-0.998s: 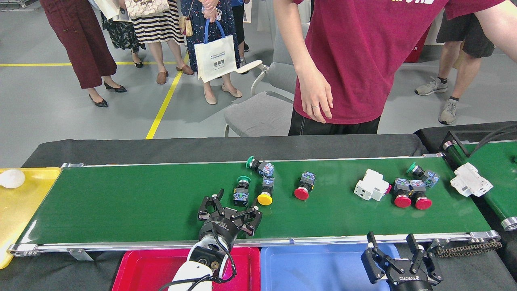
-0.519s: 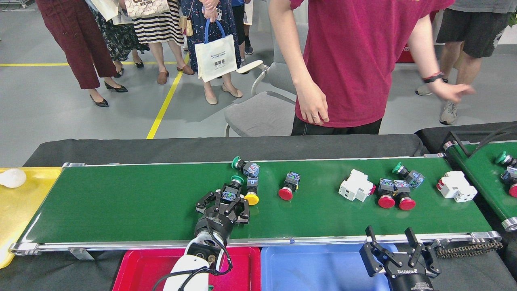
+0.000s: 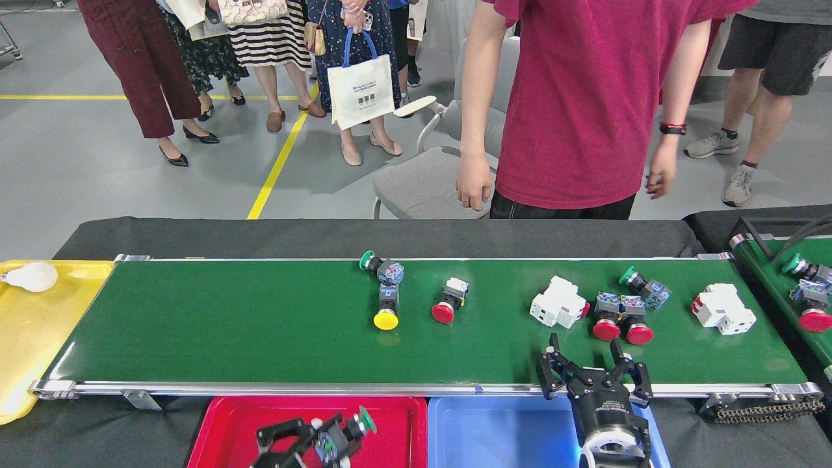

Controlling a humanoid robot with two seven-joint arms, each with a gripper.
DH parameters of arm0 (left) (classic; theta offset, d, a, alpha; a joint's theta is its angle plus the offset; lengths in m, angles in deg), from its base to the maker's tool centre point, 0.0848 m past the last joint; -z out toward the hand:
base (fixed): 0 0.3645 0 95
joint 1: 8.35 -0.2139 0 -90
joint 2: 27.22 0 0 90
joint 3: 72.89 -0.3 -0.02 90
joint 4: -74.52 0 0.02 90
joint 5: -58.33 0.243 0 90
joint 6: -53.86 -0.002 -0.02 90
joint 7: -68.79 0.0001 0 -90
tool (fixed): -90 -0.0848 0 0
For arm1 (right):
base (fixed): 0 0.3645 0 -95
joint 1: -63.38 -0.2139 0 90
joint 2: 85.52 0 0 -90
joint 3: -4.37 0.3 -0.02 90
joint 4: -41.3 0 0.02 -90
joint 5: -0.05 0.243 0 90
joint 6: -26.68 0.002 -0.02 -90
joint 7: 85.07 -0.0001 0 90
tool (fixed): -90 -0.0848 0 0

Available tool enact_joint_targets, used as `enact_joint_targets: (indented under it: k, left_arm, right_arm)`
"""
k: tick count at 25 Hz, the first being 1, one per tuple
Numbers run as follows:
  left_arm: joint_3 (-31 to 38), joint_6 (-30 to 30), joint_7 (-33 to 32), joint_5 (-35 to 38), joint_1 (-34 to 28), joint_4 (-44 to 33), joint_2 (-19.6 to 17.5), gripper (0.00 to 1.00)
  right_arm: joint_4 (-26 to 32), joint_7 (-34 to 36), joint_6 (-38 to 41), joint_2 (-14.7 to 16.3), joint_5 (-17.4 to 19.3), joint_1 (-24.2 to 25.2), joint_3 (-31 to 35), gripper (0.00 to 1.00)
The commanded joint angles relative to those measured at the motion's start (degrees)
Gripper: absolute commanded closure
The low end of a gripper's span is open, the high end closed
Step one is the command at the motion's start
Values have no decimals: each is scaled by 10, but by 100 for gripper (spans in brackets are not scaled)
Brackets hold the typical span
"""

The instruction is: Pick switch part from conveyor to tray

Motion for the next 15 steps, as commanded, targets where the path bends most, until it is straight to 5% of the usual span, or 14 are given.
enact_joint_targets:
  k: [1,4,6,8,11,15]
  left_arm:
    - [8,11,0,-5,1,-10,12,0]
    - [71,-21,3,-8,1,-10,39,0]
    - [140,-93,3,-14,2,-9,92,0]
    - [191,-165,3,-10,8,-7,122,0]
    - [234,-259,3,-10,5,-3,119,0]
    - [248,-267,3,-10,1,12,116,0]
  right_arm:
    - [-16,0,-25,4,0,-28,-1,3]
    - [-57,0,-26,8,3,-60,-1,3]
    - [-87,-1,-25,7,3,-81,-8,8]
    - [-113,-5,-24,8,5,-93,-30,20]
    - [-110,-5,-13,9,22,-94,-54,50]
    - [-78,-6,12,15,36,-89,-54,68]
